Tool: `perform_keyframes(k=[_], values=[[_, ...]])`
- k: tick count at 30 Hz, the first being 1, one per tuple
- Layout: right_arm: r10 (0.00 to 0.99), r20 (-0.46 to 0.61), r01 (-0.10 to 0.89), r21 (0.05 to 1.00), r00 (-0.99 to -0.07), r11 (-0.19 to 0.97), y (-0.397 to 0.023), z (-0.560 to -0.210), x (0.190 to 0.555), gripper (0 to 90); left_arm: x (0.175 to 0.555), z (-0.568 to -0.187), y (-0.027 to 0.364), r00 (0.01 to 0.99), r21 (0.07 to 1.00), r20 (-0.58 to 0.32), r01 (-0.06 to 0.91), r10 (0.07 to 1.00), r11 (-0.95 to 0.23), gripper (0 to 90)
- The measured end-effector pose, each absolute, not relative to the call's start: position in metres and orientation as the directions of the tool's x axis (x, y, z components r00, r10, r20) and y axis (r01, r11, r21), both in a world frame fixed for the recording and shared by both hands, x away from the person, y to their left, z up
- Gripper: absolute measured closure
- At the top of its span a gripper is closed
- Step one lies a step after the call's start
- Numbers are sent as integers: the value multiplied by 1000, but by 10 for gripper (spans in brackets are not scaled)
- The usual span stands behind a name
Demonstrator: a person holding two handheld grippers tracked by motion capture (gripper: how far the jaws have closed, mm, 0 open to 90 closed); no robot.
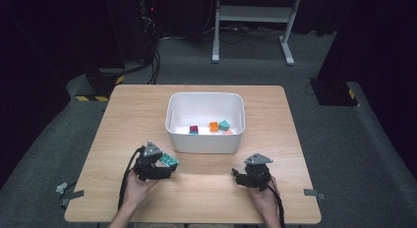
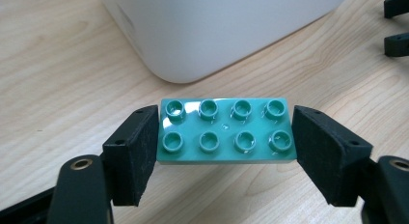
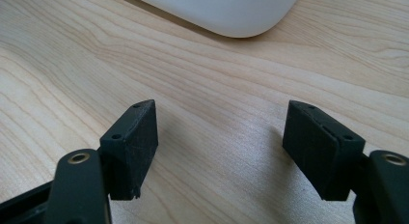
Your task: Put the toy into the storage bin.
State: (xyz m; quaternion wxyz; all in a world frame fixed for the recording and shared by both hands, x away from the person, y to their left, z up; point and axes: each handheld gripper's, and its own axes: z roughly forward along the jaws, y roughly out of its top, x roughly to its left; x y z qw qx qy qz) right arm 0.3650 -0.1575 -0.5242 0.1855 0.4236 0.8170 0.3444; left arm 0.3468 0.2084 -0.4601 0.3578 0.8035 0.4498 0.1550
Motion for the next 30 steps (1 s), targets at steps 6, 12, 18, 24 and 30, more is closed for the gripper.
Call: perform_keyframes(k=[6,12,18,24,30], values=[[819,-13,563,720,-573,405,-158,-524,365,280,346,-442,222,542,730,-90,607,835,-315,274],[818,-13,561,721,-575,406,-158,-524,365,280,349,-428,232,549,738,-104,601,829,-306,274],[818,-14,561,721,-575,406,-158,-524,365,280,361,-405,237,560,760,-127,585,819,-282,273],[819,-14,562,721,-574,406,-158,-524,365,280,367,-383,235,585,772,-101,556,805,-307,274],[819,-13,562,721,-574,406,-158,-524,365,280,375,-361,232,608,808,-157,532,778,-252,273]])
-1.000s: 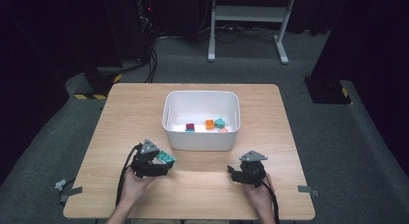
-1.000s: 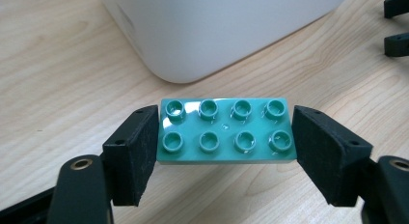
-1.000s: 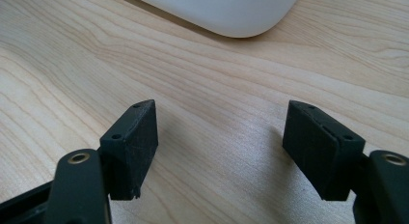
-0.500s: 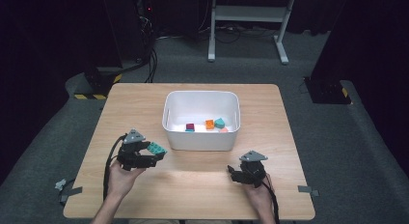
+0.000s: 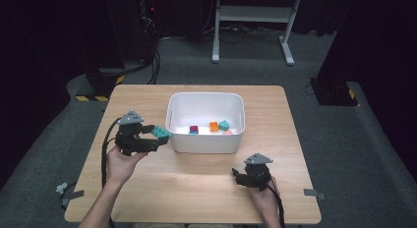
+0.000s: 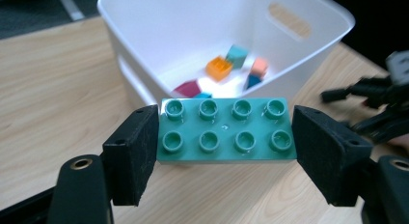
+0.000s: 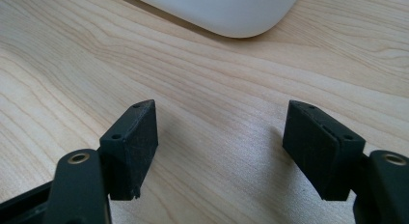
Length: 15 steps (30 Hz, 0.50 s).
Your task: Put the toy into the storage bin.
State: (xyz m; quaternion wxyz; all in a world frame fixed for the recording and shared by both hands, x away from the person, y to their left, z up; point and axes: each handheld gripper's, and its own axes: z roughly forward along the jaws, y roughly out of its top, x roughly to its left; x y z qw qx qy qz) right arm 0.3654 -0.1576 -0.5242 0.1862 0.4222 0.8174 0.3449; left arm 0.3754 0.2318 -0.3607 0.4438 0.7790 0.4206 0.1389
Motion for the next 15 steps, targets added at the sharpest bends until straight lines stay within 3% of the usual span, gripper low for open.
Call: perform_keyframes(k=[6,10,15], values=[[820,-13,563,721,-573,404,-157,-524,365,280,390,-345,218,634,810,-121,508,764,-293,273],[819,-14,562,721,-574,406,-158,-524,365,279,402,-337,211,648,819,-160,508,745,-266,273],[819,-13,563,721,-573,405,-157,-524,365,280,414,-332,200,653,815,-146,505,743,-284,273]])
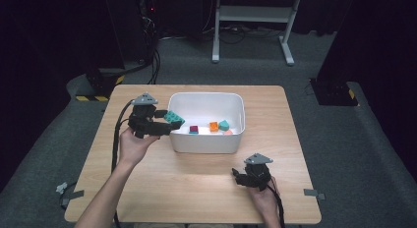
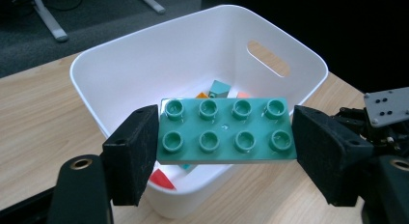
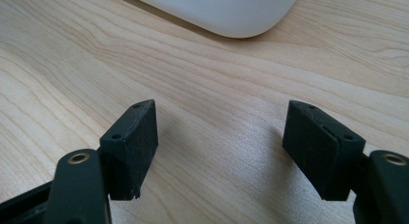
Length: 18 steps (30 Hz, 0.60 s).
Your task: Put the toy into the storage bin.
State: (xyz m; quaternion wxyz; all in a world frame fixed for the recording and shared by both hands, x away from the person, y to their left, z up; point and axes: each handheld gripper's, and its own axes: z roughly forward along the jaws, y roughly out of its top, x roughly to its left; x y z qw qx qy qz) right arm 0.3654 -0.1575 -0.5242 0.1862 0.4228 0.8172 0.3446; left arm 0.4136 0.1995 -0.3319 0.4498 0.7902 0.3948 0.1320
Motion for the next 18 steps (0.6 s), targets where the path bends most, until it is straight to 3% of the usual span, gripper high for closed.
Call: perform_keyframes(k=[18], values=[[819,-15,562,721,-574,406,-158,-524,365,280,457,-339,155,627,803,-169,535,761,-262,268]])
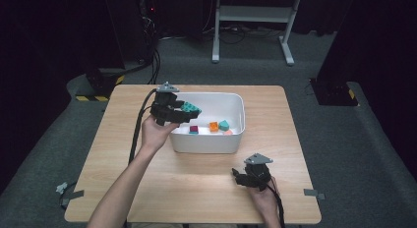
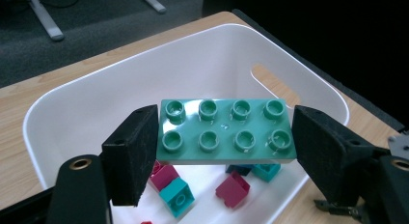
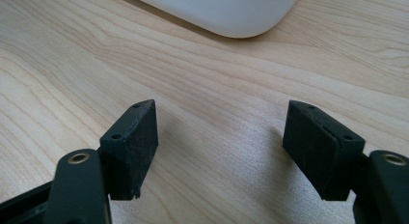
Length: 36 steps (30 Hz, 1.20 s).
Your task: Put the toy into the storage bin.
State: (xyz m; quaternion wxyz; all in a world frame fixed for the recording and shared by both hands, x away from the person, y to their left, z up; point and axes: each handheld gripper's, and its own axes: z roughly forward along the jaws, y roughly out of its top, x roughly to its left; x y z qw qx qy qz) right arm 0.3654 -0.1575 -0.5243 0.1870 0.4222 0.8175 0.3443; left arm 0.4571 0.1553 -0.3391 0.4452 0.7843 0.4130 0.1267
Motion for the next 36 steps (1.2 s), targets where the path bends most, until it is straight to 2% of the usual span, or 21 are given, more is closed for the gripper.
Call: perform_keyframes(k=[2,5,12,19,22,26,31,36], values=[[819,-15,561,721,-574,407,-157,-524,365,281,460,-342,153,623,806,-159,530,765,-263,258],[819,-14,562,721,-574,406,-157,-524,365,281,461,-345,150,626,805,-144,525,767,-278,153],[819,-14,562,721,-574,406,-157,-524,365,280,446,-350,165,612,822,-132,507,780,-259,150],[818,-14,561,721,-575,406,-157,-524,365,280,403,-363,198,577,862,-114,462,809,-207,160],[818,-13,562,721,-574,406,-157,-524,365,280,374,-384,215,549,869,-104,456,829,-193,161],[818,-14,561,721,-575,406,-157,-524,365,280,349,-427,234,515,843,-124,506,848,-183,163],[819,-13,562,721,-574,405,-157,-524,365,279,337,-481,256,430,787,-125,592,894,-175,156],[820,-12,563,721,-573,404,-157,-524,366,279,335,-503,264,379,772,-102,614,920,-167,158]])
